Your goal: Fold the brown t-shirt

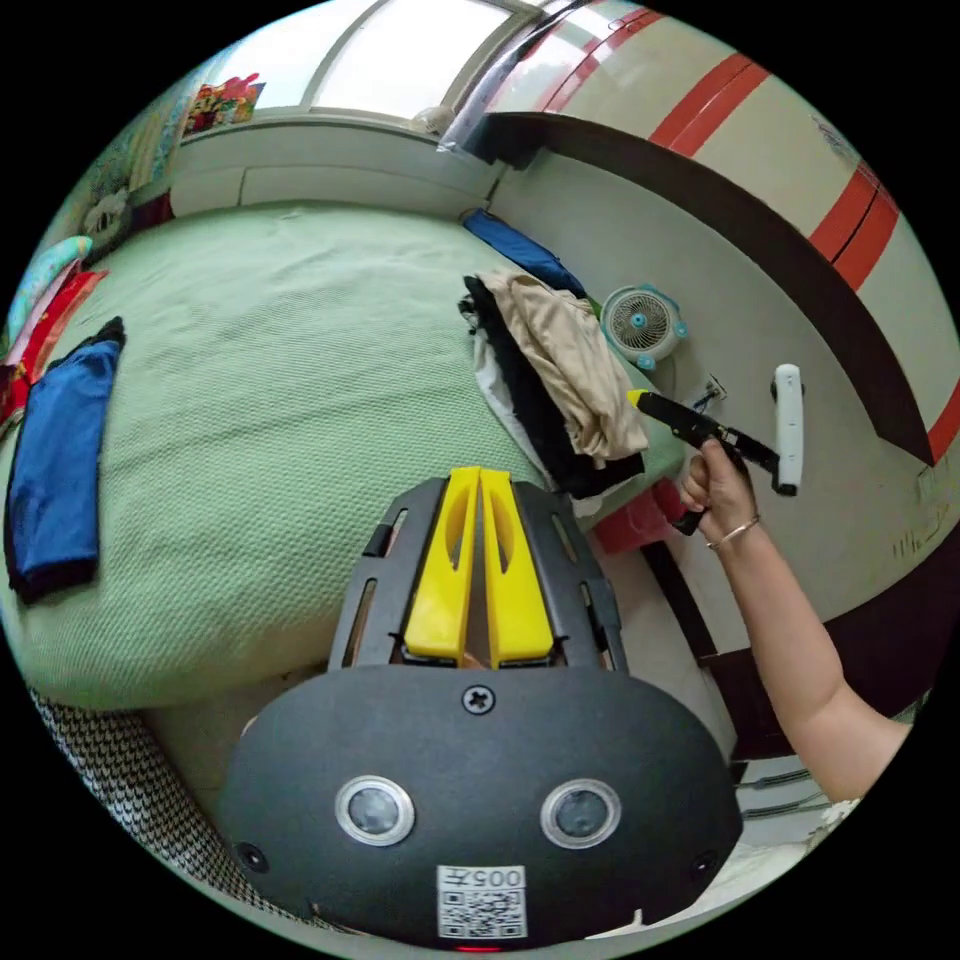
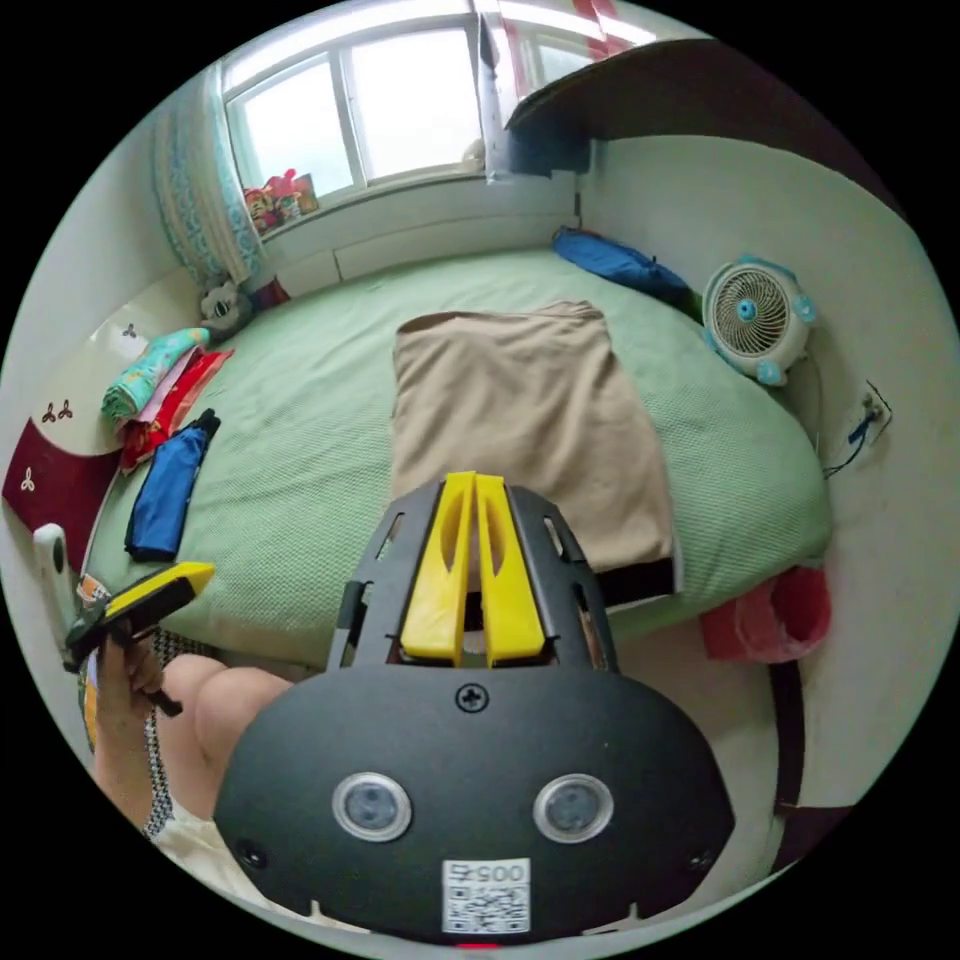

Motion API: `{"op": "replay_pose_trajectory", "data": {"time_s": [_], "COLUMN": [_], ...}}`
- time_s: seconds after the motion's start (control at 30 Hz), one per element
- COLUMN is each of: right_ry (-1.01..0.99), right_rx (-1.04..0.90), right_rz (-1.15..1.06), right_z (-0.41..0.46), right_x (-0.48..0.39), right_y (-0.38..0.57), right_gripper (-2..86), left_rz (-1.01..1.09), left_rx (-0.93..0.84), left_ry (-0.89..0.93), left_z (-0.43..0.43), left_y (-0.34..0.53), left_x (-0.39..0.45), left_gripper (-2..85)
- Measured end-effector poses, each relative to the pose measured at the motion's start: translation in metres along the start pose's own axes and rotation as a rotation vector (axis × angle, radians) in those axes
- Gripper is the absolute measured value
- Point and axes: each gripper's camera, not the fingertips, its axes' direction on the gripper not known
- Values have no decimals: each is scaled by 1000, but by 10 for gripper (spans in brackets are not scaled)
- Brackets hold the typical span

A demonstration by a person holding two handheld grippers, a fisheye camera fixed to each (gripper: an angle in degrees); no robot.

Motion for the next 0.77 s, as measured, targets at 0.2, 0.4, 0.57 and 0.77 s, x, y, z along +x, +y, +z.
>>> {"op": "replay_pose_trajectory", "data": {"time_s": [0.2, 0.4, 0.57, 0.77], "right_ry": [69, -159, -246, -202], "right_rx": [-119, 144, 157, 105], "right_rz": [49, -138, -298, -458], "right_z": [27, -62, -79, -52], "right_x": [-64, -182, -268, -367], "right_y": [-5, 0, 26, 31], "right_gripper": [-10, -10, -10, -10], "left_rz": [-59, -123, -161, -149], "left_rx": [52, 62, 135, 134], "left_ry": [-188, -330, -367, -391], "left_z": [-99, -174, -220, -229], "left_y": [51, 93, 95, 94], "left_x": [-48, -97, -125, -168], "left_gripper": [-6, -6, -7, -6]}}
